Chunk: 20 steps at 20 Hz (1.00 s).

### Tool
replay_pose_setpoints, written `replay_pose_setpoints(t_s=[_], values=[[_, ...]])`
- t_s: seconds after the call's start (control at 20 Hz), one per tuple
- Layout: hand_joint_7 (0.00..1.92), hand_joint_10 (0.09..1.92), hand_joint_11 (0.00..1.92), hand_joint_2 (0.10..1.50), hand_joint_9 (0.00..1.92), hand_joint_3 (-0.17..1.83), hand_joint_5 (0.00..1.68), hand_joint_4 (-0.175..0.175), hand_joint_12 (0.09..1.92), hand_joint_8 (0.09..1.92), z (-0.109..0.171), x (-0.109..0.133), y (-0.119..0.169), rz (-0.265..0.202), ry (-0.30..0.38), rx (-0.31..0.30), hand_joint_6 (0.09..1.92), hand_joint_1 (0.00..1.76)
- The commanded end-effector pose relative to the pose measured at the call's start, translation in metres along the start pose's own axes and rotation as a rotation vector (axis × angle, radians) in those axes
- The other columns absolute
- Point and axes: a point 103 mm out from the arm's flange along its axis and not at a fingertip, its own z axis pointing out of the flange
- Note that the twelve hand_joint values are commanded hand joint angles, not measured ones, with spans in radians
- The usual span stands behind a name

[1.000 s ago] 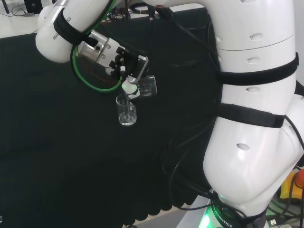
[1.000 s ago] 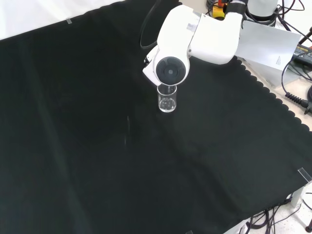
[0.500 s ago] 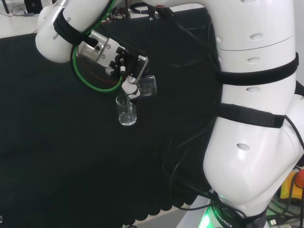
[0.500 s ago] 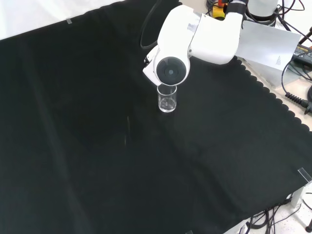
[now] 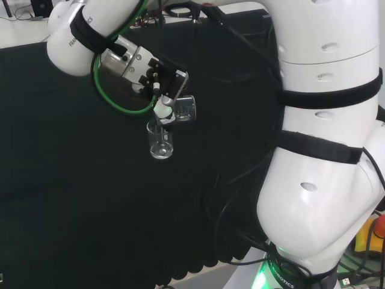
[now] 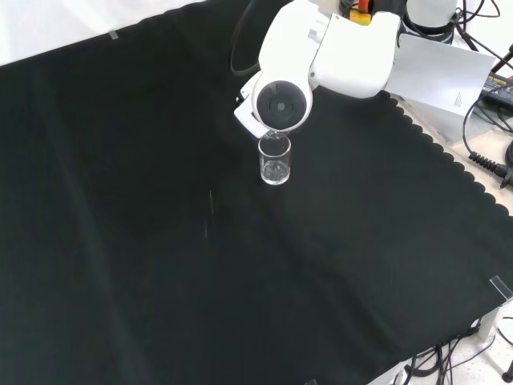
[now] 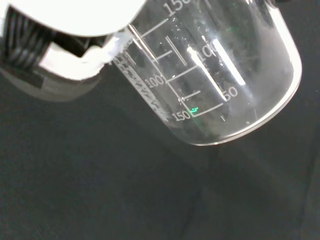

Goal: Pour the water from the handheld beaker into the one on the table.

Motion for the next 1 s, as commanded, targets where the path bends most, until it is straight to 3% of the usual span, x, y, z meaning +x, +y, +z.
replay_pose_setpoints(t_s=[0.05, 0.4, 1.0], values=[[1.78, 0.09, 1.53, 0.62, 1.80, 0.71, 1.31, 0.175, 0.53, 0.09, 0.005, -0.003, -0.001, -0.008, 0.044, -0.025, 0.62, 1.15], [1.78, 0.09, 1.52, 0.62, 1.80, 0.71, 1.31, 0.175, 0.52, 0.09, 0.014, -0.014, -0.005, -0.006, 0.145, -0.114, 0.63, 1.15], [1.77, 0.09, 1.52, 0.62, 1.80, 0.70, 1.30, 0.175, 0.52, 0.09, 0.046, -0.050, -0.011, -0.033, 0.401, -0.352, 0.64, 1.14]])
